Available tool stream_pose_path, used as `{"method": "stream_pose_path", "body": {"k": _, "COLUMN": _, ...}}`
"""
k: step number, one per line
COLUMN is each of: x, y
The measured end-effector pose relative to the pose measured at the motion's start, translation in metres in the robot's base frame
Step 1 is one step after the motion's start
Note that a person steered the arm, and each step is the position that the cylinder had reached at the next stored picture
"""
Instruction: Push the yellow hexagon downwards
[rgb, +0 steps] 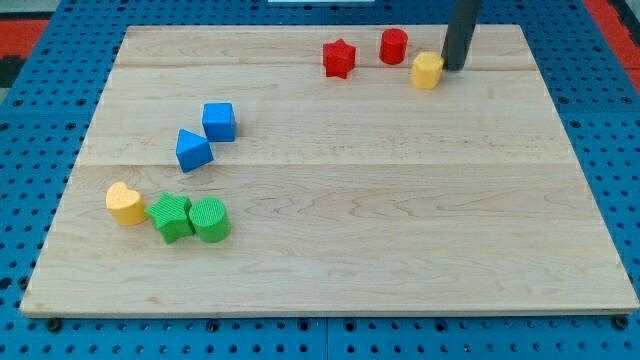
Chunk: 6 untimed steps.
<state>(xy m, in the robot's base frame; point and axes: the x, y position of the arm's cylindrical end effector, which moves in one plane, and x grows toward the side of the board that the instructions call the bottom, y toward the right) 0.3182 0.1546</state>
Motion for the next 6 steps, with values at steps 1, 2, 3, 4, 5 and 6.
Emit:
{"method": "stream_pose_path", "body": {"k": 1, "x": 0.095, "y": -0.005}}
{"method": "stream_pose_path", "body": {"k": 2, "x": 0.078, "y": 0.038}}
{"method": "stream_pose_path", "body": {"k": 3, "x": -0.015, "y": 0.051}}
{"method": "stream_pose_path", "body": {"k": 4, "x": -0.047, "y": 0.0}}
{"method": "stream_pose_path", "body": {"k": 5, "x": -0.011, "y": -0.02}}
{"method": "stream_pose_path", "body": {"k": 6, "x": 0.034, "y": -0.02}}
